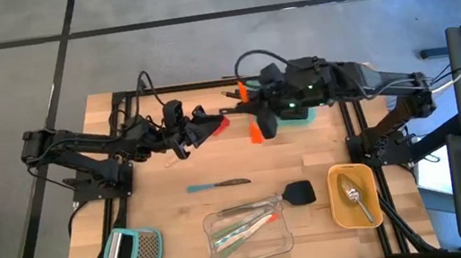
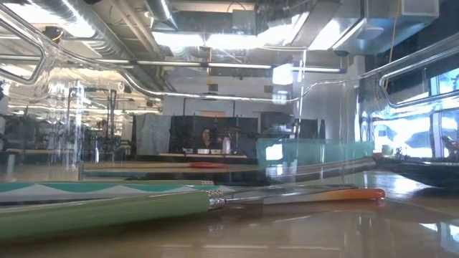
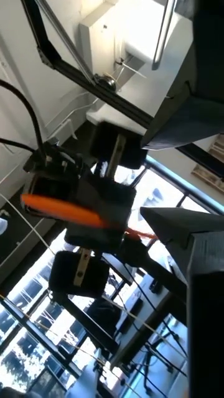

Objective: Pick & Place Kitchen Items
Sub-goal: Put the orange spatula into the green bin

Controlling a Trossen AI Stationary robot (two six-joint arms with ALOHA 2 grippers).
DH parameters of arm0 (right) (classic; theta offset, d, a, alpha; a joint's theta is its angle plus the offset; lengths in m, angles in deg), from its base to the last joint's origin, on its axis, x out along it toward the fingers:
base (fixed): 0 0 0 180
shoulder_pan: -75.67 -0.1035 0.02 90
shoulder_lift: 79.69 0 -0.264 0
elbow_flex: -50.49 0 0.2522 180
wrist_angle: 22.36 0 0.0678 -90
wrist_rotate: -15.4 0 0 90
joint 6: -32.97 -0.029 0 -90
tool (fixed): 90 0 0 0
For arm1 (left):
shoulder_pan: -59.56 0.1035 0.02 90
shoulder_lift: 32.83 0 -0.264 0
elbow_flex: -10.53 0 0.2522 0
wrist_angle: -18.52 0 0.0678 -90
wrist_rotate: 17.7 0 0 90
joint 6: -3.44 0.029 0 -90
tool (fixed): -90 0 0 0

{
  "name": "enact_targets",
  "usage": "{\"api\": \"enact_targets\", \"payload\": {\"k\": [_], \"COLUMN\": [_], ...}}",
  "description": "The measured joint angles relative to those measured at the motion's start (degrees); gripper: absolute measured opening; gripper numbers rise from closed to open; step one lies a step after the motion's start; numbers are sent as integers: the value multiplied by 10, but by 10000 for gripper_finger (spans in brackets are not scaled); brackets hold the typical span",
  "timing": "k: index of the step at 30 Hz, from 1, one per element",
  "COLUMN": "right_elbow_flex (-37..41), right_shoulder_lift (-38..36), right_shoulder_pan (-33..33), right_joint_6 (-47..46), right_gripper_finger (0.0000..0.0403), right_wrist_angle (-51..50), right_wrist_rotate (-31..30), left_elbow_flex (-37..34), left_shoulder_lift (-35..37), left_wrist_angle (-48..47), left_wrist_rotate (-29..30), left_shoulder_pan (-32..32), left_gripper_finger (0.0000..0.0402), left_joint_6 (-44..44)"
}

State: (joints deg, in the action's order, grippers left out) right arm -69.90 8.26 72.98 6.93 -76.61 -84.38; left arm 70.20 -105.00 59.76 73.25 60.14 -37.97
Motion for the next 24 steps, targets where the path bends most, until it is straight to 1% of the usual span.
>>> {"api": "enact_targets", "payload": {"k": [7, 11, 14, 17, 21, 24], "right_elbow_flex": [0, 0, 0, 0, 0, 9], "right_shoulder_lift": [-13, -13, -13, -13, -13, -13], "right_shoulder_pan": [1, 5, 14, 27, 65, 98], "right_joint_6": [20, 45, 67, 91, 135, 184], "right_gripper_finger": [19, 19, 19, 19, 19, 19], "right_wrist_angle": [-171, -248, -287, -320, -362, -362], "right_wrist_rotate": [-84, -95, -100, -121, -127, -127], "left_elbow_flex": [0, 0, 0, 0, 0, 0], "left_shoulder_lift": [0, 0, 0, 0, 0, 0], "left_wrist_angle": [-17, -38, -46, -58, -62, -72], "left_wrist_rotate": [15, 30, 30, 30, 30, 36], "left_shoulder_pan": [0, 0, 5, 7, 7, 7], "left_gripper_finger": [154, 154, 154, 154, 155, 155], "left_joint_6": [0, 0, -11, -15, -19, -23]}}
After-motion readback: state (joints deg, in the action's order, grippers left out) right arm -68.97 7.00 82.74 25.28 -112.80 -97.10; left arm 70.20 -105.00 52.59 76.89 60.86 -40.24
